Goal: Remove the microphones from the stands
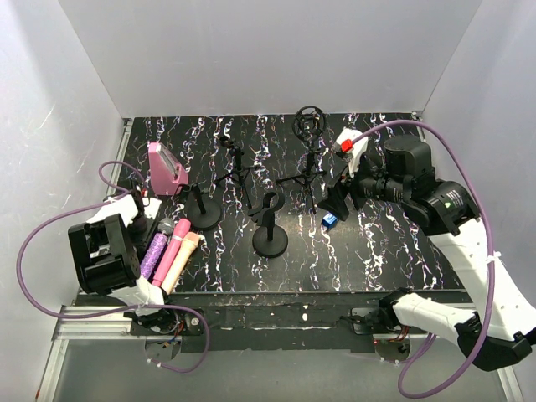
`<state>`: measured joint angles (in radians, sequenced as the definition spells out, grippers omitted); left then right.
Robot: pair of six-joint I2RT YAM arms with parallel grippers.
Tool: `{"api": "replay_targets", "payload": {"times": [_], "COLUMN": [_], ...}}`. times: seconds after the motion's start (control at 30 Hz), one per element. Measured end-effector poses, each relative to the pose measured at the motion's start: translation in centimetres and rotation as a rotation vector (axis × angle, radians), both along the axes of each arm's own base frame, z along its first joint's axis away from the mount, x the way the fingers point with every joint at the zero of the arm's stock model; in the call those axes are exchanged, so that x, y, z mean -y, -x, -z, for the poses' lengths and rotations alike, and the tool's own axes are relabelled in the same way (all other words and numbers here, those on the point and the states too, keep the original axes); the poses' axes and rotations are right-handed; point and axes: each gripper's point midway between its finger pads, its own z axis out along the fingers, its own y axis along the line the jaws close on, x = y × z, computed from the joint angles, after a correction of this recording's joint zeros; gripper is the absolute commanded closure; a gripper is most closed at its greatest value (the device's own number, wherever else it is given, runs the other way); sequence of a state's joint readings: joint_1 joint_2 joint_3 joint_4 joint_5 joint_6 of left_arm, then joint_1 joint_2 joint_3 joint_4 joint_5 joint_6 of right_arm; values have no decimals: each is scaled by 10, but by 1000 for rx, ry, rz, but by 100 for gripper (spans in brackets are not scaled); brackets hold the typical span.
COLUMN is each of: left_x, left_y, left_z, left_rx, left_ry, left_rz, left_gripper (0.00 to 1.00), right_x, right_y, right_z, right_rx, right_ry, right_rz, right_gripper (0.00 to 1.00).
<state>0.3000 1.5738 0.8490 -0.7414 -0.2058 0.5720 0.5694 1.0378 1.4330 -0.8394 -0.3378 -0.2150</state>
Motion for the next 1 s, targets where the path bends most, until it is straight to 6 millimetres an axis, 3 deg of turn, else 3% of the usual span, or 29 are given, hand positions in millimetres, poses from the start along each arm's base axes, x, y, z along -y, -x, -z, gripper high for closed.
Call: {"api": "replay_targets", "payload": {"times": [0.1,0.37,1.0], "left_x": [0,-3,-8], "left_y": [1,0,-1], "left_z": [1,-1,-5], "left_rx": [-7,-2,14], "left_ry": [2,-11,-28], "left_rz": [-4,-9,-17], "left_gripper": [79,37,35], "right_x": [0,1,1], "right_y": [-3,-8,-10], "right_z": [1,4,5], "right_rx": [-4,-10,-1], "right_ry": [7,21,28], "right_rz": [6,17,15], "right_gripper": [13,13,13]}}
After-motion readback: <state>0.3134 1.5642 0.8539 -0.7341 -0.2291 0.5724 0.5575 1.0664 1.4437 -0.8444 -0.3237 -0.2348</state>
